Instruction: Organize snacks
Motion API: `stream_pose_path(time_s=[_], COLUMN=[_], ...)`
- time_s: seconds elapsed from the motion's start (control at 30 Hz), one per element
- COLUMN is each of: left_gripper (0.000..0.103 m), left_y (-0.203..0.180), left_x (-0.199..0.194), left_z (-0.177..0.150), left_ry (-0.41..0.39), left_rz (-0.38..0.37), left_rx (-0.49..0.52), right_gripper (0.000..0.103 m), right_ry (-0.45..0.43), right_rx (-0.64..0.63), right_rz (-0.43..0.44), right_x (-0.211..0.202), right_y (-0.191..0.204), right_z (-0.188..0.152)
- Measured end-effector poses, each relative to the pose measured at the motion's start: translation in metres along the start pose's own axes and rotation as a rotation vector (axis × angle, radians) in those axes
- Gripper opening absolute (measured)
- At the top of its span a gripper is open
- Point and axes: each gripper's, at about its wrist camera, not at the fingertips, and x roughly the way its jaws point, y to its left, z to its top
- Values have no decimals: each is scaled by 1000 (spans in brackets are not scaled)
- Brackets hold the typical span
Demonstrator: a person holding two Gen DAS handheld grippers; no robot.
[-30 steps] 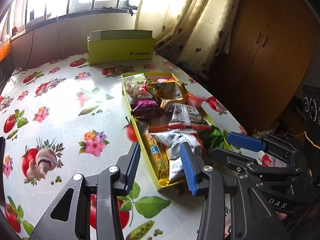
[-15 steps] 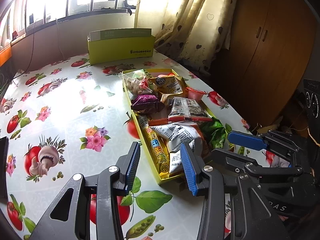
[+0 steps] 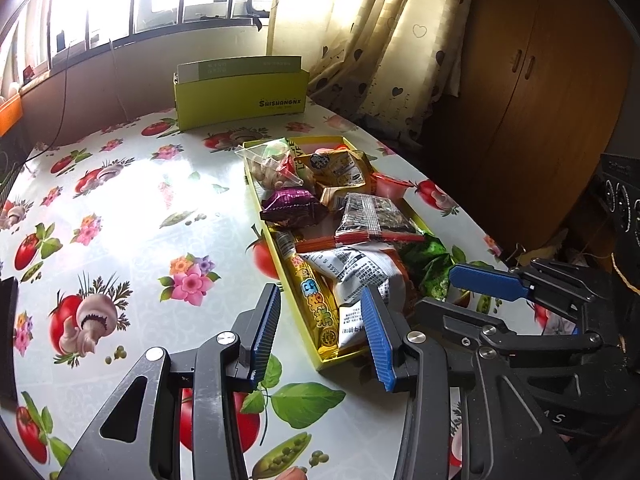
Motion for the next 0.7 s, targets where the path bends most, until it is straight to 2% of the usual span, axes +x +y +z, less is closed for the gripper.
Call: stream_pose_path(time_s=[0.7], left_gripper=[43], left_y=[0], left_x=[-4], left_z=[-1], left_ry=[-6], left_rz=[6], left_rx=[-2], right_gripper=[41], right_ry=[-1], right_rx=[-1], right_rz=[1], right_x=[2], right_y=[2], right_z=[-1])
